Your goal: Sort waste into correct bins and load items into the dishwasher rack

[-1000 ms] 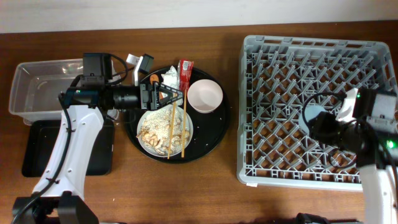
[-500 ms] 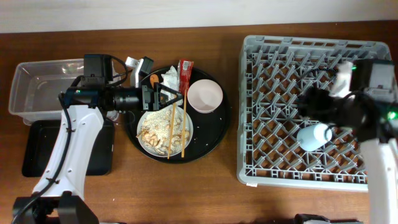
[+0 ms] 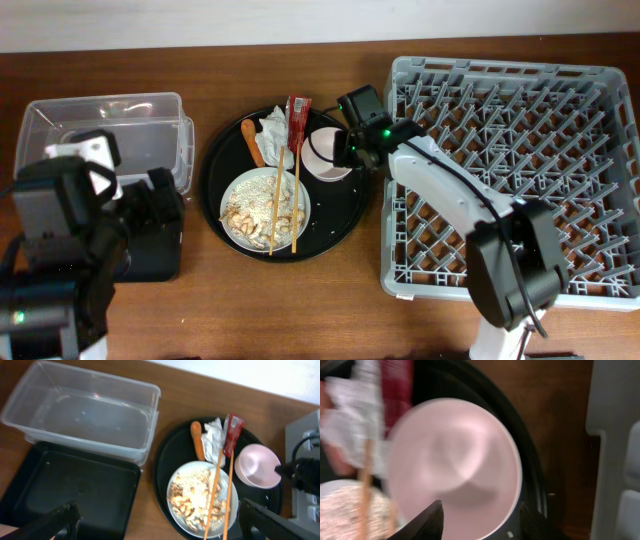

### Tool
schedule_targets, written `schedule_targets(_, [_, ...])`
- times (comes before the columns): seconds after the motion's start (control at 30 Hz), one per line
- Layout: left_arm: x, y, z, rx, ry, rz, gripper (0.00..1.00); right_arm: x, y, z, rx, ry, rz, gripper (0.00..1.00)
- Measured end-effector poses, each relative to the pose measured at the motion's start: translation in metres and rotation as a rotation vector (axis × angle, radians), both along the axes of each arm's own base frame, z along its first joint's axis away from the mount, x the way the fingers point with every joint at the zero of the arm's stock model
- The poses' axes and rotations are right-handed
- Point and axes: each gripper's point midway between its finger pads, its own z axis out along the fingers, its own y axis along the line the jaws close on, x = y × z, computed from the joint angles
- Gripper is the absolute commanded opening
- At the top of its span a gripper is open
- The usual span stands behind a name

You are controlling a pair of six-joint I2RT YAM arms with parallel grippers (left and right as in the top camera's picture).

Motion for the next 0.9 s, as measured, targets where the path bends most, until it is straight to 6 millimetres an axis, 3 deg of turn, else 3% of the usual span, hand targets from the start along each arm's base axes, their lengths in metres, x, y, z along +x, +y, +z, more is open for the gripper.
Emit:
schedule_targets(0.03, [-0.007,0.004,0.008,0.018,-0.029,0.021,0.99,0.003,-0.002,-0.006,-0.004,0.003,-0.012,0.43])
schedule_targets(0.1, [-0.013,0.006,0.014,0.031,-0.052,0.035,0.99,0.009,-0.008,-0.017,-0.018,0.008,-0.032,0.28])
schedule_targets(0.23, [-0.015,0.008,0.015,0.037,-0.058,0.041,0.99,0.008,-0.011,-0.041,-0.044,0.047,-0.042,0.06])
schedule_targets(0.4, [-0.019,0.007,0.010,0.035,-0.032,0.041,0.99,-0.002,-0.016,-0.042,-0.066,0.091,-0.050,0.04])
schedule_targets(0.47, [-0.021,0.007,0.008,0.035,-0.022,0.041,0.99,-0.011,-0.025,-0.020,-0.105,0.096,-0.043,0.04])
schedule_targets(0.53, [-0.022,0.008,0.007,0.036,-0.017,0.043,0.99,-0.009,-0.033,0.045,-0.107,-0.015,-0.047,0.04])
schedule_targets(0.57, [-0.022,0.008,0.008,0.036,-0.018,0.043,0.99,-0.009,-0.041,0.095,-0.105,-0.127,-0.058,0.04])
schedule_targets(0.6, [-0.022,0.008,0.007,0.036,-0.016,0.043,0.99,-0.015,-0.054,0.150,-0.109,-0.247,-0.079,0.04])
schedule_targets(0.63, [-0.022,0.008,0.007,0.036,-0.015,0.043,0.99,-0.023,-0.069,0.174,-0.148,-0.298,-0.111,0.04])
schedule_targets(0.67, [-0.022,0.008,0.007,0.036,-0.016,0.043,0.99,-0.043,-0.117,0.209,-0.312,-0.371,-0.223,0.04])
schedule_targets(0.73, [-0.022,0.008,0.007,0.036,-0.015,0.043,0.99,-0.057,-0.174,0.216,-0.588,-0.358,-0.359,0.04])
schedule_targets(0.8, [-0.022,0.008,0.007,0.037,-0.016,0.043,0.99,-0.057,-0.228,0.214,-0.822,-0.326,-0.499,0.04])
schedule_targets(0.9, [-0.022,0.008,0.007,0.037,-0.016,0.043,0.99,-0.055,-0.288,0.197,-1.035,-0.214,-0.624,0.04])
